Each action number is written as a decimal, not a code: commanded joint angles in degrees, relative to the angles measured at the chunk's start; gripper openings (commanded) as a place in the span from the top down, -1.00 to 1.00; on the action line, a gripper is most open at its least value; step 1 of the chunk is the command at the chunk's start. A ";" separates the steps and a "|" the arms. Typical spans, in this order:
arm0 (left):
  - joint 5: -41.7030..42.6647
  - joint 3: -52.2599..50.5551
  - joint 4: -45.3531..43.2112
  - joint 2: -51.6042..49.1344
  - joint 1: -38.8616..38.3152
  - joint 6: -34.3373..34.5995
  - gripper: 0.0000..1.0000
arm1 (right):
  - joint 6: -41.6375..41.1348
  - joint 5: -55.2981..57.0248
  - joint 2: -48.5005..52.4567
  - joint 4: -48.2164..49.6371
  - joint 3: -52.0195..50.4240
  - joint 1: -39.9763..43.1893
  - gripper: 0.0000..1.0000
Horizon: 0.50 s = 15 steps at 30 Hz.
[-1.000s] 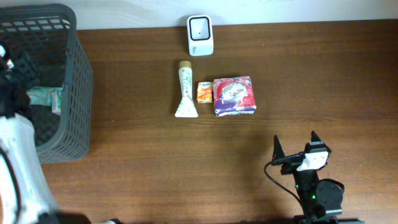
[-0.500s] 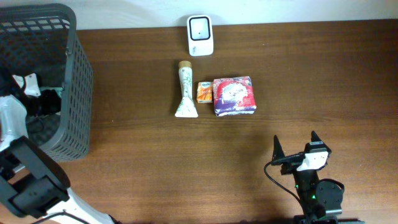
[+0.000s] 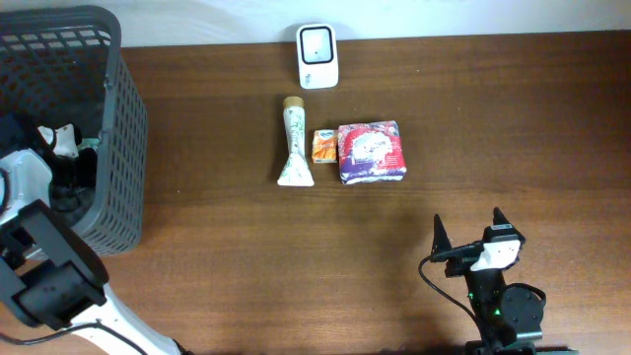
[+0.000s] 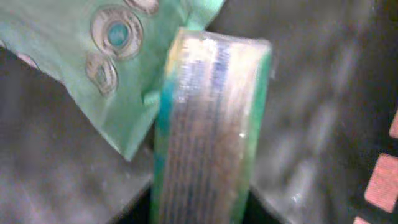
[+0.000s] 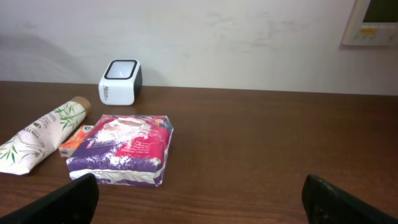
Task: Scan the item barcode
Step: 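Reach the left gripper into the basket and grasp the green-white tissue pack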
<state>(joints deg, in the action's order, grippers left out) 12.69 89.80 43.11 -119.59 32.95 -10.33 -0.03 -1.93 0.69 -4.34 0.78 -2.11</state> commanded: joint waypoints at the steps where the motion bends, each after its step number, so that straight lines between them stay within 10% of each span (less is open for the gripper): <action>1: 1.14 0.55 -1.99 -0.83 -0.15 -0.46 1.00 | -0.44 0.07 -0.37 -0.17 -0.46 0.26 -0.97; 15: 12.02 8.52 6.80 29.73 -0.15 11.67 1.00 | -0.44 0.04 -0.37 -0.17 -0.46 0.26 -0.97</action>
<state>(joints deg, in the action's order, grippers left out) 20.32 96.66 49.23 -100.03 32.95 -3.36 -0.01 -1.96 0.69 -4.36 0.78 -2.11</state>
